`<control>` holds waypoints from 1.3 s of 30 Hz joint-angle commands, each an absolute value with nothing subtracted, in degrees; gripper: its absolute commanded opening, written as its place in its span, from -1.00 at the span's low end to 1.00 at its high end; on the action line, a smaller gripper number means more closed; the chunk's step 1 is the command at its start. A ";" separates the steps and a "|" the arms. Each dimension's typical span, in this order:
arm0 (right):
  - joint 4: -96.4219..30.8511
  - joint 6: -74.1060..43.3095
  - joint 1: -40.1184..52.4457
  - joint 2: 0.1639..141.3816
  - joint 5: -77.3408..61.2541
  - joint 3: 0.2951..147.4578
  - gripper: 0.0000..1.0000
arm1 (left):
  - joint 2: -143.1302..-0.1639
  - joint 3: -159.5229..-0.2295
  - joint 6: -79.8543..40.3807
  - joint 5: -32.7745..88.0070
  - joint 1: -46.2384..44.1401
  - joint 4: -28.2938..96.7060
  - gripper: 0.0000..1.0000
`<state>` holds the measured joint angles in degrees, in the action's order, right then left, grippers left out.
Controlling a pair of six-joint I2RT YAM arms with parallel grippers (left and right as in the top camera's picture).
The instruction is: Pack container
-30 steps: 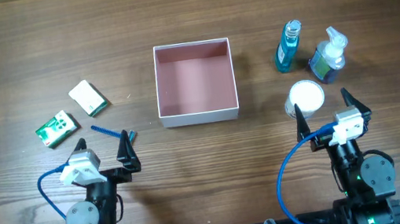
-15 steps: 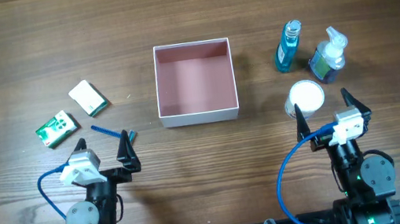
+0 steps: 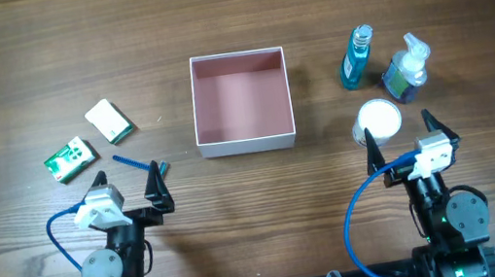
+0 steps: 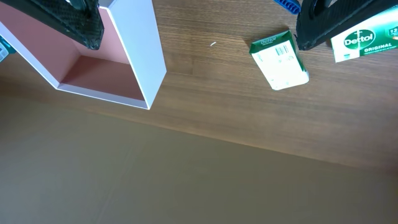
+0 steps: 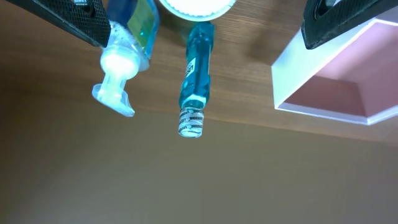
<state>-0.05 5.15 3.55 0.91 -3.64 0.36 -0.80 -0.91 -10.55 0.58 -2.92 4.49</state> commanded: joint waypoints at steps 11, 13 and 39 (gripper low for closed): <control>-6.35 -1.85 3.31 9.06 -4.99 11.38 0.99 | -1.72 -6.94 -22.98 2.33 -3.16 8.73 0.99; -8.60 -3.25 3.31 13.93 -5.02 15.35 0.99 | -3.79 -10.68 -22.98 2.33 -3.16 12.25 0.99; -70.74 -4.08 3.31 73.54 -13.04 84.38 1.00 | -67.59 -74.59 -22.76 9.61 -3.16 70.00 1.00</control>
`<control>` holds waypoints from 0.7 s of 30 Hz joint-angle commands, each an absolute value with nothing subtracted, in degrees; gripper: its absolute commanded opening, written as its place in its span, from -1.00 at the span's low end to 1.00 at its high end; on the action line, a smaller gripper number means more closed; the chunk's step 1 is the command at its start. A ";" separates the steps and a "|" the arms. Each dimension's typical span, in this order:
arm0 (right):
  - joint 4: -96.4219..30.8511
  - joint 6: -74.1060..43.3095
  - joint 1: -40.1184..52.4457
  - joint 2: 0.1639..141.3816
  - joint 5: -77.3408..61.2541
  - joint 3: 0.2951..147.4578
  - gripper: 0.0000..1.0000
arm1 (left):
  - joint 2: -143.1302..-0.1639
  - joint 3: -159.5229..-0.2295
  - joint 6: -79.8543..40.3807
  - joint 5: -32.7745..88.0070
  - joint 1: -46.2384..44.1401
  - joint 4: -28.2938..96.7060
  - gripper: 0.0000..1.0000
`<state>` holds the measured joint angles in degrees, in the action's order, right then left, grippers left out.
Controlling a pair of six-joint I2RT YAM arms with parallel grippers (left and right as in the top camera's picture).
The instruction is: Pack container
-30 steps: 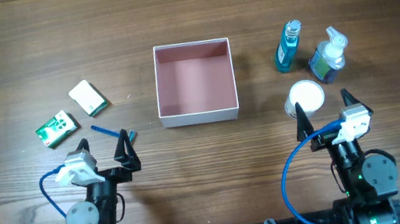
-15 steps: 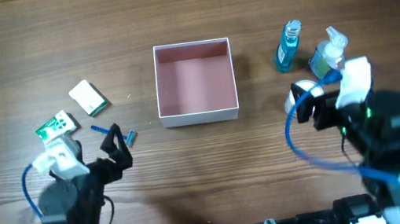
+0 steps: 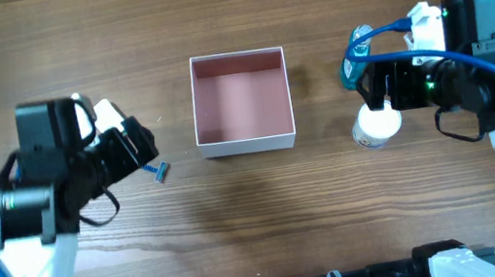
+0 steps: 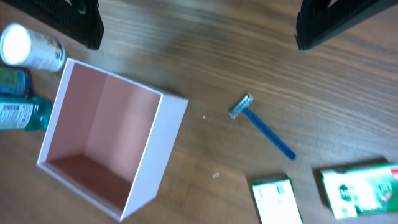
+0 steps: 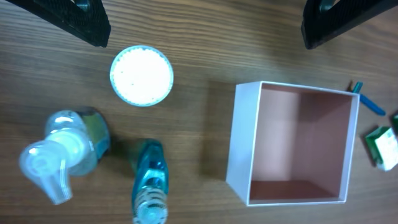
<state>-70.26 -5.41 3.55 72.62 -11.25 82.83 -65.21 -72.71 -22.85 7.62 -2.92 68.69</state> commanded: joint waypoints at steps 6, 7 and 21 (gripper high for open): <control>-68.23 -7.68 3.33 77.17 -6.28 84.38 0.99 | -69.41 -74.59 -22.79 9.58 -3.16 69.80 0.99; -67.33 -7.66 3.33 78.26 -5.37 84.38 1.00 | -69.43 -74.59 -22.76 9.58 -3.16 69.67 0.99; -53.32 -9.54 3.38 95.42 -3.38 84.36 1.00 | -69.45 -74.59 -22.76 9.58 -3.16 68.40 1.00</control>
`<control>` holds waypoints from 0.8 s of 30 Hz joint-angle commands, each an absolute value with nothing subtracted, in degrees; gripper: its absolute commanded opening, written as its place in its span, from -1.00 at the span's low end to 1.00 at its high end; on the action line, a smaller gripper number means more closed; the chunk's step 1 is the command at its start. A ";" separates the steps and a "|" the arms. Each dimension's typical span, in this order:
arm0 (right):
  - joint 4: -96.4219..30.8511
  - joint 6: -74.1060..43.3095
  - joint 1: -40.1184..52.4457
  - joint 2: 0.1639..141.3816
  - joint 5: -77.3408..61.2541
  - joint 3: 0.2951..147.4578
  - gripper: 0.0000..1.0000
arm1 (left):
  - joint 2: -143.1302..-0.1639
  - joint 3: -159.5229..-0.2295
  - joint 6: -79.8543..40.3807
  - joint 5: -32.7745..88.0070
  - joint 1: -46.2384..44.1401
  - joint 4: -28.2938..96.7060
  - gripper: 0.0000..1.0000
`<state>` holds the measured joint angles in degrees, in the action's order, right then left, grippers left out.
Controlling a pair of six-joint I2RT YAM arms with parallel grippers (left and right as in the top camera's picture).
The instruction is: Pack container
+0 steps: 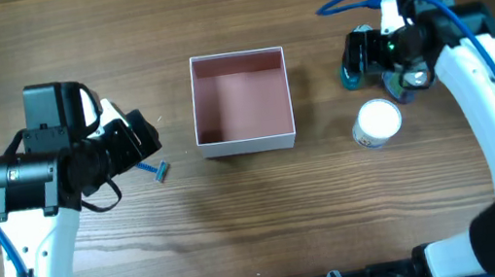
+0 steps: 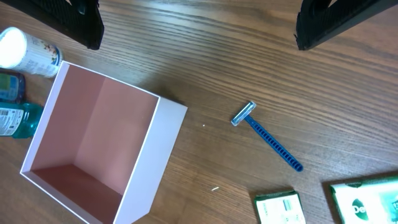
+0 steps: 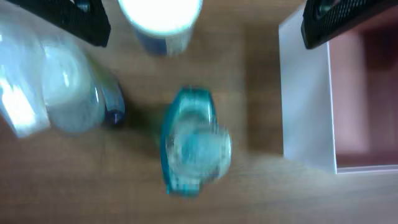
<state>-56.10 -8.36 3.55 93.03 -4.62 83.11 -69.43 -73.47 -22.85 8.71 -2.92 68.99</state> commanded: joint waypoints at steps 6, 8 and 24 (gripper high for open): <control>-48.86 -9.56 3.38 98.89 -3.38 84.36 0.99 | -69.45 -74.59 -22.76 9.58 -3.16 68.36 0.99; -48.29 -9.61 3.38 99.98 -3.40 84.36 0.99 | -69.45 -74.59 -22.76 9.56 -3.16 68.34 1.00; -43.05 -10.68 3.42 104.71 0.80 84.25 0.92 | -69.45 -74.59 -22.76 9.56 -3.16 67.92 0.99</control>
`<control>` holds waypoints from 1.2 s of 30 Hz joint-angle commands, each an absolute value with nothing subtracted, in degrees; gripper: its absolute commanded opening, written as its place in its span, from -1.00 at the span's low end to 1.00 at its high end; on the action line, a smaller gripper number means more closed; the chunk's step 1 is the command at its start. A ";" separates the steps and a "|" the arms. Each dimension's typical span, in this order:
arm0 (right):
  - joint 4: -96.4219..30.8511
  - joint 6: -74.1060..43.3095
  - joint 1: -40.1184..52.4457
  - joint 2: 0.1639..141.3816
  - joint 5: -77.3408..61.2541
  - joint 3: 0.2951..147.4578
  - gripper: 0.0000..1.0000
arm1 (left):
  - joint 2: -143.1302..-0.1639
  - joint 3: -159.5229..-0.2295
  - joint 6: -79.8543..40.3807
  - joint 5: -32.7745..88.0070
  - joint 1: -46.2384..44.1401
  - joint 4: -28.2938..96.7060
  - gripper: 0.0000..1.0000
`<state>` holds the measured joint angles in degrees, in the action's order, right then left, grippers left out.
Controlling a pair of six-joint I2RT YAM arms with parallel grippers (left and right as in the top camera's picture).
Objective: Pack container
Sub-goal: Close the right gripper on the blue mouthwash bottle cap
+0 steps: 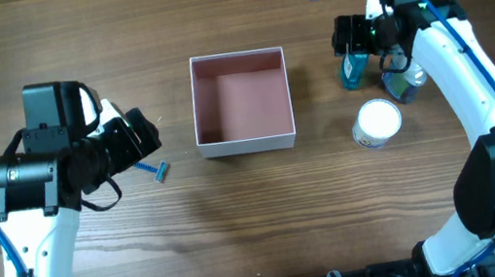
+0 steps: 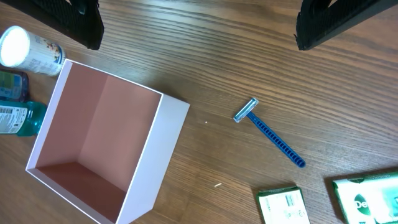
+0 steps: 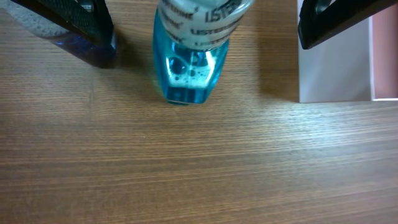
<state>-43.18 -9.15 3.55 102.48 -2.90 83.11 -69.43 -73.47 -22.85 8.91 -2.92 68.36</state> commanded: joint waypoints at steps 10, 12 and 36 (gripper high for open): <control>-42.89 -10.66 3.81 106.67 0.86 84.25 0.83 | -69.45 -74.59 -22.76 9.58 -3.16 67.90 0.99; -42.98 -10.68 3.81 106.67 0.86 84.25 0.70 | -69.45 -74.59 -22.76 9.56 -3.16 67.88 1.00; -44.60 -10.72 4.34 106.67 0.58 84.25 -0.19 | -69.45 -74.59 -22.76 9.58 -3.16 67.90 0.99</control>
<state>-44.34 -10.50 4.10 105.12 0.12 83.42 -69.43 -73.47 -22.85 8.91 -2.92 68.10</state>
